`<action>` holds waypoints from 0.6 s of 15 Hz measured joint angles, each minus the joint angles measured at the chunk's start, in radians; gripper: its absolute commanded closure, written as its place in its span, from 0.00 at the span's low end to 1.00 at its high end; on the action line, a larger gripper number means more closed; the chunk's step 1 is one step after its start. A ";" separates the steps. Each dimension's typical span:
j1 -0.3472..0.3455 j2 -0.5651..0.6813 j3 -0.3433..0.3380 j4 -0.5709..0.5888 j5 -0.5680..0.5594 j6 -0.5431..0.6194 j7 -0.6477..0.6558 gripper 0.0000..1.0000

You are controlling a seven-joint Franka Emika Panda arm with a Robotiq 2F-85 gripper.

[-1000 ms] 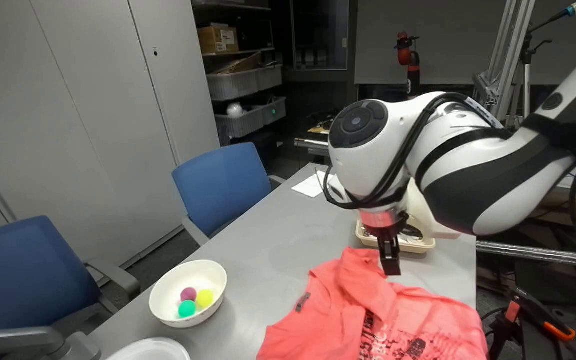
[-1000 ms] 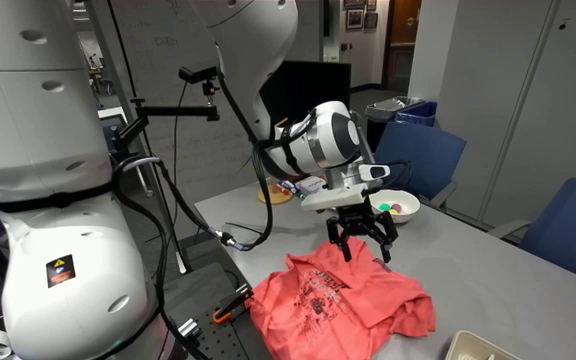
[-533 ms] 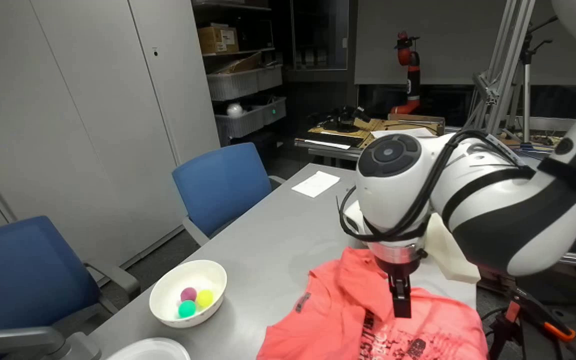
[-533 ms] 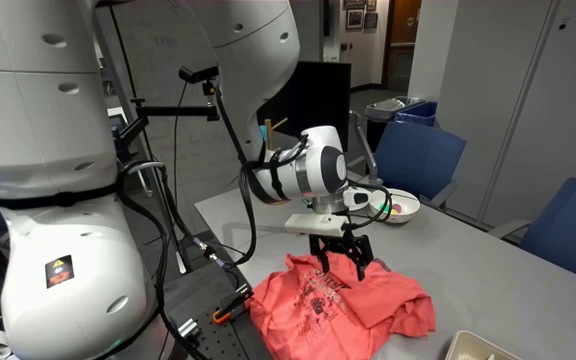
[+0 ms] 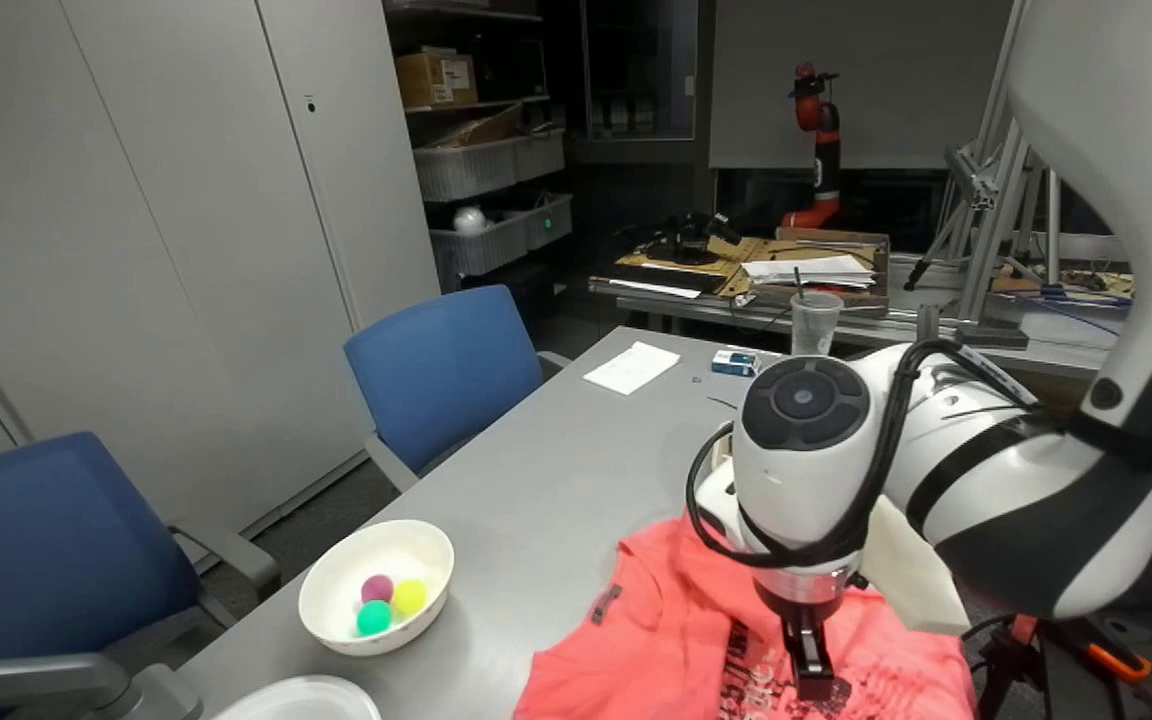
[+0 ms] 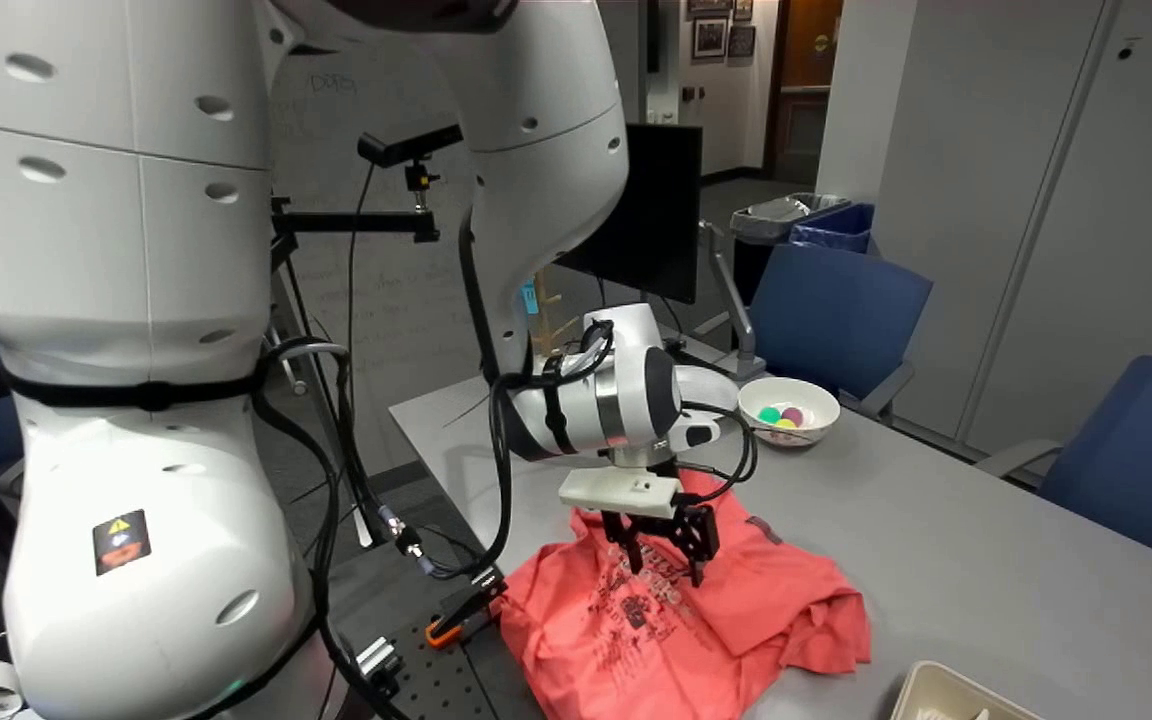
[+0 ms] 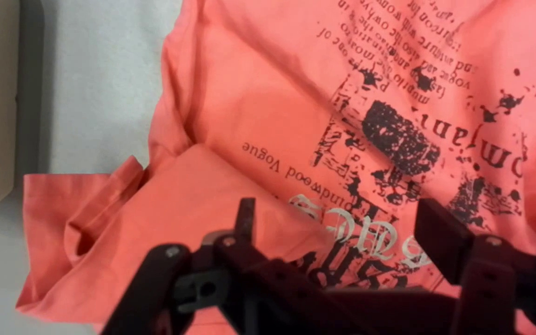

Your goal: Unfold the sweatshirt on the table

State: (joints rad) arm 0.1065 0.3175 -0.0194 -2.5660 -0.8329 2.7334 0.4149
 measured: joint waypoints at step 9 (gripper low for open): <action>0.021 0.103 -0.068 0.064 -0.311 0.002 0.191 0.27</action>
State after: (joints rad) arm 0.1276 0.4209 -0.0878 -2.5018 -1.1437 2.7351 0.6060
